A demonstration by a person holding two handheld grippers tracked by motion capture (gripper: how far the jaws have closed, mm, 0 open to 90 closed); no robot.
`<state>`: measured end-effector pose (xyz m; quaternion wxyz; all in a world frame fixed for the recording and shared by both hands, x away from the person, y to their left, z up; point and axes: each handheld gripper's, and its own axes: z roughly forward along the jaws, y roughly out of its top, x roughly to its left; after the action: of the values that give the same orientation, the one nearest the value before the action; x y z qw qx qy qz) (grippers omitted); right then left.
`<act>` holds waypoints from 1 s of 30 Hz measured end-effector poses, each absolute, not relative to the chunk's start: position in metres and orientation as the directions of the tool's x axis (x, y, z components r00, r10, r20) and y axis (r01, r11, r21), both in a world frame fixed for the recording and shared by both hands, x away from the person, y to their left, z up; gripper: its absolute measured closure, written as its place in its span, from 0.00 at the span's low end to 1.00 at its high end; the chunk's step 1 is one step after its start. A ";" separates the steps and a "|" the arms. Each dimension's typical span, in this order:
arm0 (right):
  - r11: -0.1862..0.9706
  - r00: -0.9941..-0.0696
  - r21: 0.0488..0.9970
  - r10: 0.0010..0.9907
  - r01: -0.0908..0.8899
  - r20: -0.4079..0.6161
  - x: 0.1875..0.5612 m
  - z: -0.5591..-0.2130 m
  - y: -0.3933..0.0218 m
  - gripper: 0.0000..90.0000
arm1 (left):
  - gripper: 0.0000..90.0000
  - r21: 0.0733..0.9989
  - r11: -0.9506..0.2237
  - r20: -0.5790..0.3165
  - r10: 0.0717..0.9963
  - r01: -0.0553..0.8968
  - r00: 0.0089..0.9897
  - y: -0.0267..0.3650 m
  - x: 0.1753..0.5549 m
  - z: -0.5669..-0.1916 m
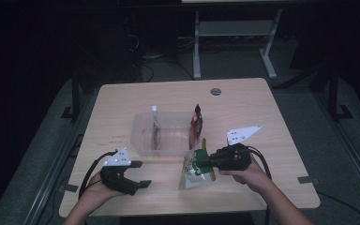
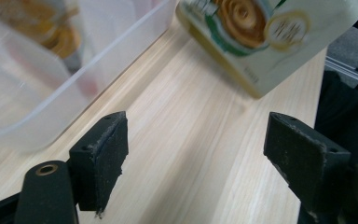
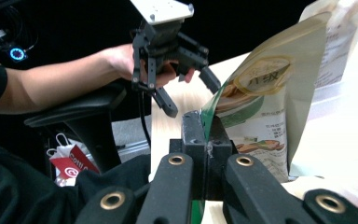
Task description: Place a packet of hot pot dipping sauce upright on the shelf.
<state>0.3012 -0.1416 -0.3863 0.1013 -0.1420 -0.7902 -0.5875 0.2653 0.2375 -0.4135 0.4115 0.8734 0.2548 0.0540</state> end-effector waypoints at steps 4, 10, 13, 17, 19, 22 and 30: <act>0.261 -0.942 0.906 0.113 0.334 0.315 0.303 -0.381 -0.141 1.00 | 0.20 0.742 -0.531 -0.108 0.507 0.409 0.855 0.241 0.267 -0.416; 0.253 -0.953 0.920 0.105 0.301 0.283 0.308 -0.369 -0.137 1.00 | 0.19 0.721 -0.555 -0.103 0.505 0.414 0.857 0.241 0.268 -0.421; 0.256 -0.960 0.925 0.098 0.280 0.264 0.312 -0.361 -0.135 1.00 | 0.17 0.718 -0.557 -0.107 0.506 0.418 0.856 0.240 0.268 -0.422; 0.247 -0.965 0.933 0.094 0.261 0.245 0.316 -0.349 -0.130 1.00 | 0.16 0.706 -0.565 -0.115 0.504 0.427 0.856 0.240 0.269 -0.425; 0.241 -0.966 0.936 0.095 0.255 0.239 0.319 -0.344 -0.127 1.00 | 0.15 0.704 -0.565 -0.117 0.505 0.430 0.855 0.240 0.269 -0.425; 0.240 -0.968 0.939 0.096 0.247 0.230 0.322 -0.340 -0.126 1.00 | 0.15 0.702 -0.567 -0.115 0.507 0.431 0.854 0.239 0.270 -0.425; 0.243 -0.969 0.941 0.130 0.236 0.209 0.344 -0.323 -0.117 1.00 | 0.14 0.694 -0.570 -0.113 0.516 0.439 0.849 0.240 0.272 -0.427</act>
<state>0.3440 -0.1173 -0.3226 0.0438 -0.1161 -0.7871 -0.6042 0.2717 0.2402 -0.4273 0.3769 0.8845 0.2701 0.0511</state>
